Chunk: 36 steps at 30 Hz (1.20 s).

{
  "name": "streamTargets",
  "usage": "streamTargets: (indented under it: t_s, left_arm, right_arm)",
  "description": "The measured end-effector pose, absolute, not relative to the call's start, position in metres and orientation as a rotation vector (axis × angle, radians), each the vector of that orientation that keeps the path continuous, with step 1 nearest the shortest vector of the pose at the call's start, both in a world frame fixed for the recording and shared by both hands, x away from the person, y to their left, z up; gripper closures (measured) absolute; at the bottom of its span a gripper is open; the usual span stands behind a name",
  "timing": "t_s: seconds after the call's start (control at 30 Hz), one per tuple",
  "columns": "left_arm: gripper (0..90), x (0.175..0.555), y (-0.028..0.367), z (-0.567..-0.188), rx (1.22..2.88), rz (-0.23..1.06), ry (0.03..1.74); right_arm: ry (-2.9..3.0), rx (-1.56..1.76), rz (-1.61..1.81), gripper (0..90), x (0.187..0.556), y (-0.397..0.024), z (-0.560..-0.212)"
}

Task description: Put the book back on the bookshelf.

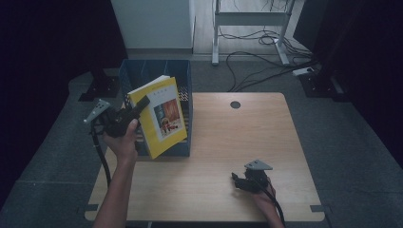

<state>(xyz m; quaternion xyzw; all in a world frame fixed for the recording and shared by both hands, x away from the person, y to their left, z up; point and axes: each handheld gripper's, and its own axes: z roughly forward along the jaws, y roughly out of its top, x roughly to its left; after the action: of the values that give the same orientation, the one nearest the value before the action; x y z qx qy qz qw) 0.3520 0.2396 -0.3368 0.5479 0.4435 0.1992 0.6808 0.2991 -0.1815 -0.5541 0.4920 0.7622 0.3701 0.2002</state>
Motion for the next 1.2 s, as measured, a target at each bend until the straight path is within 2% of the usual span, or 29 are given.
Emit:
streamTargets:
  t_s: [1.2]
  left_arm:
    - [75.3, 0.386, 0.222, -0.346, 1.258, 0.524, 1.077]
  right_arm:
    - [2.13, 1.368, 1.026, 27.3, 0.299, -0.181, -0.554]
